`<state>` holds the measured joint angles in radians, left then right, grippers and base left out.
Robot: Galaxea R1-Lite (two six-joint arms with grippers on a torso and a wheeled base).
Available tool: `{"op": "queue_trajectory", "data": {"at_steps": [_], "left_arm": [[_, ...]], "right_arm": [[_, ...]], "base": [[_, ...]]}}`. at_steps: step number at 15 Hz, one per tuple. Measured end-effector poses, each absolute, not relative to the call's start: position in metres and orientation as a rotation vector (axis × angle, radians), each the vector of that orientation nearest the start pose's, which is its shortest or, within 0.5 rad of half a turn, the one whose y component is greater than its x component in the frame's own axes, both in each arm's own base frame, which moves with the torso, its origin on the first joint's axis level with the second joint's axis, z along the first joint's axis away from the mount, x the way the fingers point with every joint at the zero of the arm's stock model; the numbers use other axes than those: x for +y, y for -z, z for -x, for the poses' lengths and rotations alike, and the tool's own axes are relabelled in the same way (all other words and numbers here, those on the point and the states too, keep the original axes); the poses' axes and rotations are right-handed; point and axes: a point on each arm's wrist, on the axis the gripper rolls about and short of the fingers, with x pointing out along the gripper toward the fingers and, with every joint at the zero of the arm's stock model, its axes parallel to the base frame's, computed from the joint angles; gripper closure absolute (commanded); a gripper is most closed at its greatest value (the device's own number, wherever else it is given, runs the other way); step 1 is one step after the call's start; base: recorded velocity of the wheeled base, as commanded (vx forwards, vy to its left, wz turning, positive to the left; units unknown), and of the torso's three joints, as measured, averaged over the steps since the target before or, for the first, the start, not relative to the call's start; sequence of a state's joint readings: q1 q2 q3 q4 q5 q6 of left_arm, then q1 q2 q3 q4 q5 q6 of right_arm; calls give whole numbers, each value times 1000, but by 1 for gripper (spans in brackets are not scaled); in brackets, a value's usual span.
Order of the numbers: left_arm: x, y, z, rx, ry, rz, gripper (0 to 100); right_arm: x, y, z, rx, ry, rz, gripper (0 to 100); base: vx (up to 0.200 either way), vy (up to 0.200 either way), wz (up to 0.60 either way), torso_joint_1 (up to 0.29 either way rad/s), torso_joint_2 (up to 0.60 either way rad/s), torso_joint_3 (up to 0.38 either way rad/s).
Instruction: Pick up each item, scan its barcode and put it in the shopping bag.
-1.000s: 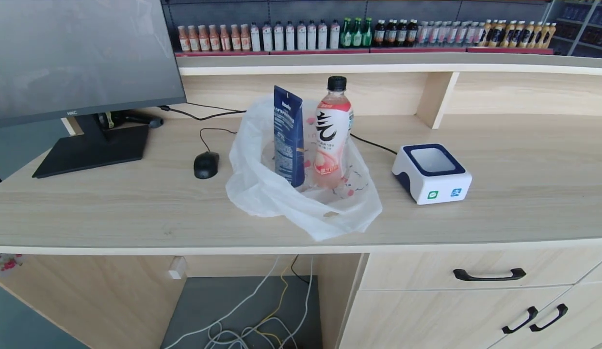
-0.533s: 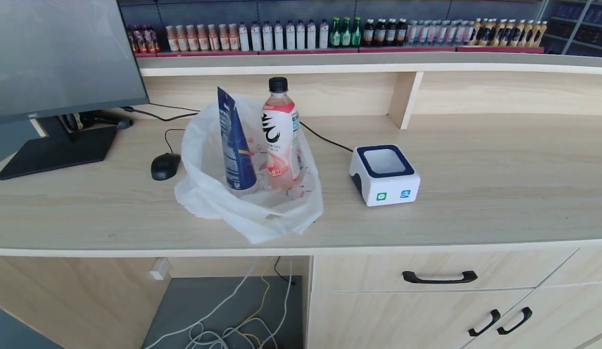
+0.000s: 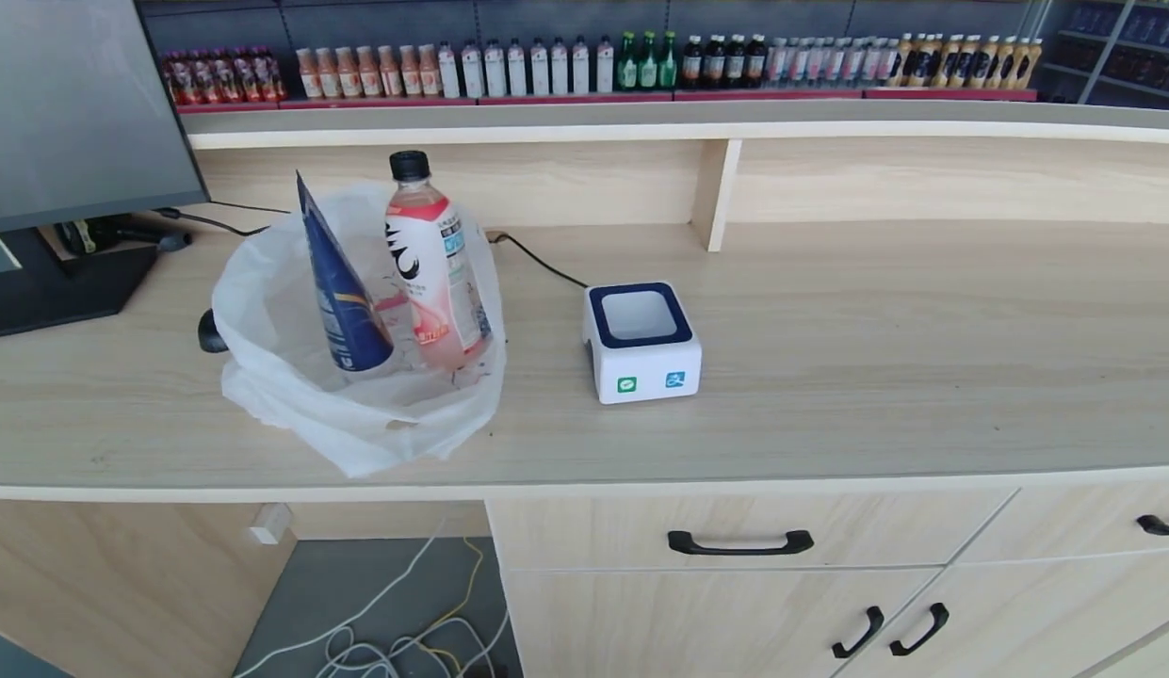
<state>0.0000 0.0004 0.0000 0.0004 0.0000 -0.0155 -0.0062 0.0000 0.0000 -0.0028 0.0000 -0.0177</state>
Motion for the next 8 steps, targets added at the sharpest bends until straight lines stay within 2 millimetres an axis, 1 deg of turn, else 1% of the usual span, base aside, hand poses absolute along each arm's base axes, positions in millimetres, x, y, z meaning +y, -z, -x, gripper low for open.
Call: {"op": "queue_trajectory", "data": {"at_steps": [8], "left_arm": [[0, -75, 23, 1, 1, 6, 0]], "right_arm": [[0, -76, 23, -3, 7, 17, 0]], "base": [[0, 0, 0, 0, 0, 0]]}}
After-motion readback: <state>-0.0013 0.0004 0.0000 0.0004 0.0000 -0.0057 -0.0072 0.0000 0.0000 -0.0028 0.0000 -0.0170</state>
